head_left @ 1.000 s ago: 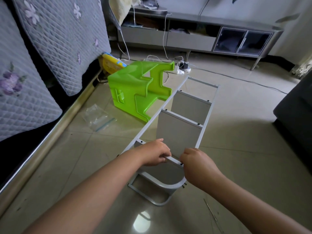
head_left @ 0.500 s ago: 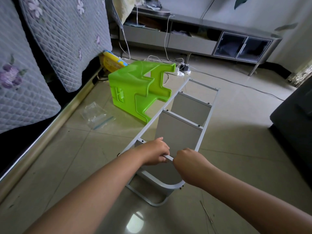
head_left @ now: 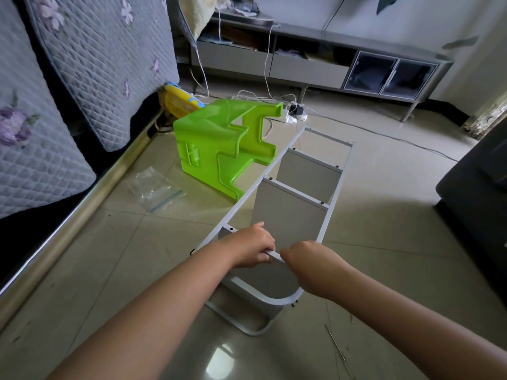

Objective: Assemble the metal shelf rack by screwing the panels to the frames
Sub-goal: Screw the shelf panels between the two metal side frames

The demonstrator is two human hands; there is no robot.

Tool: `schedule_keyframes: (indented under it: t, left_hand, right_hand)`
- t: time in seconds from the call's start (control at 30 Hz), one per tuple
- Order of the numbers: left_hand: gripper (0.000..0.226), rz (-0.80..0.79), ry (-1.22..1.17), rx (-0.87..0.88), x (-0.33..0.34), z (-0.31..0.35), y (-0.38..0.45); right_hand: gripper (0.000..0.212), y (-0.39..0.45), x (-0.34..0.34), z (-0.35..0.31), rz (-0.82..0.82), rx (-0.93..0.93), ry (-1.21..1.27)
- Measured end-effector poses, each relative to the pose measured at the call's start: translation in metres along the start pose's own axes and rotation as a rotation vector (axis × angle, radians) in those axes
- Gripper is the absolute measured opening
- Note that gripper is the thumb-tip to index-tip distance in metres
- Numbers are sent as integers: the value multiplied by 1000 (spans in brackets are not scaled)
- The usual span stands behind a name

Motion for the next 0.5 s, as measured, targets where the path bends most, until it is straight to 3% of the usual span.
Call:
schedule_keyframes:
  t: [0.27,0.43,0.5]
  left_hand:
    - [14,3,-15,-56,-2,-5,0]
    - [22,-1,-12,-56,-2,-6,-5]
    - [42,-33,63,-29,-2,-1,-9]
  right_hand:
    - [24,-6,5,9,74,119,89]
    - [38,-37,19,28,381,312,385]
    - [32,-57,51,44,542,498,559]
Point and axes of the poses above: each hand's wrist, its own y-axis towards the middle knuckle, its own x-axis out of the palm, z = x × y, the point moved 4 cm from there along y, towards the middle knuckle, and after that the axes turned 8 degrees about z, right-handed, at the moved point
